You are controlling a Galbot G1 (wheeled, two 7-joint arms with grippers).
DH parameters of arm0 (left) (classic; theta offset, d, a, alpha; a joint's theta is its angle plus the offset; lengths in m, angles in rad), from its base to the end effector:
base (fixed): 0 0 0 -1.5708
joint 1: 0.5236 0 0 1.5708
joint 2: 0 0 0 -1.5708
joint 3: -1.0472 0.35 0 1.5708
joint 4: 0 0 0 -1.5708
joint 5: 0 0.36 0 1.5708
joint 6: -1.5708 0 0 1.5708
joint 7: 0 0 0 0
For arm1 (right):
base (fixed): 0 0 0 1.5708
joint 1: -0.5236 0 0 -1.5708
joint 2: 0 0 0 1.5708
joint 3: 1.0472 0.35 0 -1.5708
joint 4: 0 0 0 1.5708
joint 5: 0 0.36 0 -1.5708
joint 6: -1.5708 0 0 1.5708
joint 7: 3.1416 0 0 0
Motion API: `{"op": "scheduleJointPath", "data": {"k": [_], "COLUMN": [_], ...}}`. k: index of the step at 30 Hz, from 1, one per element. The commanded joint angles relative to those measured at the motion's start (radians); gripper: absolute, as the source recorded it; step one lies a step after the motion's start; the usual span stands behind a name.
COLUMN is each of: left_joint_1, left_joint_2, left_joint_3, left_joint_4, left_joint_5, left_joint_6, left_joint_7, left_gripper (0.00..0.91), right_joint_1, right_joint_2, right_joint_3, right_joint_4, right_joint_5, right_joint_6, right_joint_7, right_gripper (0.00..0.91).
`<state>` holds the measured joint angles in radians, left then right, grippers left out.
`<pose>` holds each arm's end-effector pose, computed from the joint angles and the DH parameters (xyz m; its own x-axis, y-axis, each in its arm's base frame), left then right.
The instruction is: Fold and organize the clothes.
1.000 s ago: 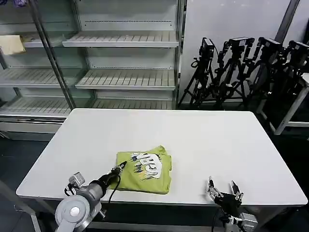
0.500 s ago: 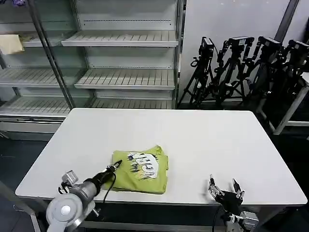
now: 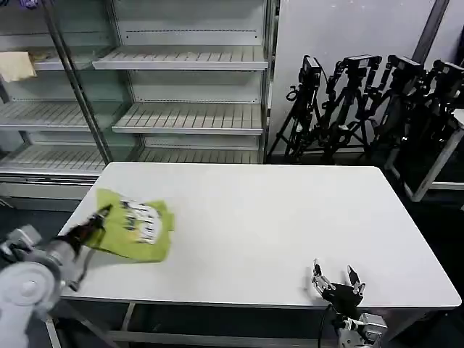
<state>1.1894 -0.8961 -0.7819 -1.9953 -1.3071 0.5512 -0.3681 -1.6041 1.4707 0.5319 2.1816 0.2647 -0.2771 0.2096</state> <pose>0.2991 0.1914 -0.1491 -0.9527 0.0361 0.3018 -0.1010 0.8989 -0.4265 0.1750 -0.0168 -0.2769 -0.9619 0.1097 0.2504 0.1444 0.9816 0.1247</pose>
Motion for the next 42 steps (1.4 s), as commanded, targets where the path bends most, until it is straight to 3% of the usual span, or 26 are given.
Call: {"op": "scheduleJointPath", "data": {"k": [1, 6, 13, 18, 22, 33, 42], "left_joint_1": [0.040, 0.053, -0.128, -0.293, -0.359, -0.476, -0.549], "left_joint_2": [0.207, 0.122, -0.080, -0.221, -0.294, -0.464, -0.609], "left_joint_3": [0.000, 0.359, 0.723, 0.830, 0.892, 0.951, 0.979], "left_joint_4": [-0.109, -0.161, -0.064, 0.020, 0.096, 0.214, 0.358], "left_joint_5": [0.470, 0.741, 0.879, 0.784, 0.586, 0.434, 0.436], "left_joint_6": [0.024, -0.008, 0.017, 0.026, 0.026, -0.010, -0.079], "left_joint_7": [0.092, 0.105, 0.041, -0.004, -0.083, -0.178, -0.185], "left_gripper": [0.020, 0.020, 0.020, 0.020, 0.030, 0.030, 0.030], "right_joint_1": [0.008, 0.006, -0.004, -0.011, -0.016, -0.013, -0.010], "right_joint_2": [0.001, 0.001, 0.006, 0.016, 0.025, 0.039, 0.023], "right_joint_3": [-0.004, -0.004, 0.005, 0.010, 0.011, 0.021, 0.033], "right_joint_4": [-0.016, -0.015, -0.009, -0.003, 0.004, 0.002, 0.018], "right_joint_5": [0.002, 0.001, -0.003, -0.008, -0.012, -0.017, -0.037], "right_joint_6": [0.004, 0.006, 0.008, 0.010, 0.012, 0.019, 0.019], "right_joint_7": [-0.001, -0.002, -0.002, -0.002, -0.002, -0.005, -0.020], "right_gripper": [0.907, 0.907, 0.907, 0.907, 0.907, 0.907, 0.907]}}
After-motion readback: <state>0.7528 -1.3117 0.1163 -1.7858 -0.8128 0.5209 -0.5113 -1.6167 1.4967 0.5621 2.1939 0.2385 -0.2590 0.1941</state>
